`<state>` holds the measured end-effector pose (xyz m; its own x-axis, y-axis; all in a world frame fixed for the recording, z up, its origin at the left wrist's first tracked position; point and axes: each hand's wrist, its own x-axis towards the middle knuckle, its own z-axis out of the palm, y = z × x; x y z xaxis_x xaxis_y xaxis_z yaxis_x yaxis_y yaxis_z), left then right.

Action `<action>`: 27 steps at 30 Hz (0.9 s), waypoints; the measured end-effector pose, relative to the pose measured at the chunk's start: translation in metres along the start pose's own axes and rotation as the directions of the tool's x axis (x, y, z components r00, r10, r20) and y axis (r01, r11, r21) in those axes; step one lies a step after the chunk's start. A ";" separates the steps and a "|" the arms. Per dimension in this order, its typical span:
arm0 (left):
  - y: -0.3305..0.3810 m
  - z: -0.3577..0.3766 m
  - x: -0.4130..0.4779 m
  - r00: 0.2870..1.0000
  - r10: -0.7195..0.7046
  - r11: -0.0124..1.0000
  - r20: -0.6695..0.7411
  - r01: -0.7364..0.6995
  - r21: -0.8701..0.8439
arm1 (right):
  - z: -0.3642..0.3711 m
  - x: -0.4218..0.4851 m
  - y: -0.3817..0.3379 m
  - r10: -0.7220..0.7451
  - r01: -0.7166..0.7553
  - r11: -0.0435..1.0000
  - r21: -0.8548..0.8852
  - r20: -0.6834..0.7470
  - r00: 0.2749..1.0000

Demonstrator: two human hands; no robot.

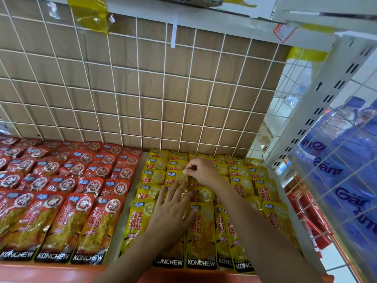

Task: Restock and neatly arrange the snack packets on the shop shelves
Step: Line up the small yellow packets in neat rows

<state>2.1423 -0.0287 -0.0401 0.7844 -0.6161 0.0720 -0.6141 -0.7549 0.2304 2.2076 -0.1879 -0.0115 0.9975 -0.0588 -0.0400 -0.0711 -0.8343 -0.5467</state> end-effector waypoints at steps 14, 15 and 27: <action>0.007 -0.017 0.009 0.999 0.024 0.997 0.037 -0.021 -0.079 | -0.041 -0.039 0.043 0.083 -0.117 0.986 -0.117 -0.264 0.961; 0.008 -0.019 0.010 0.998 0.045 0.996 0.040 -0.042 -0.073 | -0.043 -0.047 0.046 0.087 -0.126 0.984 -0.129 -0.273 0.958; 0.041 -0.014 0.021 0.938 0.329 0.940 0.110 -0.313 -0.138 | -0.054 -0.152 0.058 0.064 -0.151 0.964 -0.219 -0.360 0.931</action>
<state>2.1344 -0.0693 -0.0161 0.5243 -0.8507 0.0369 -0.8105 -0.4852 0.3282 2.0515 -0.2570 0.0077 0.9245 -0.3051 0.2286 -0.2185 -0.9154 -0.3379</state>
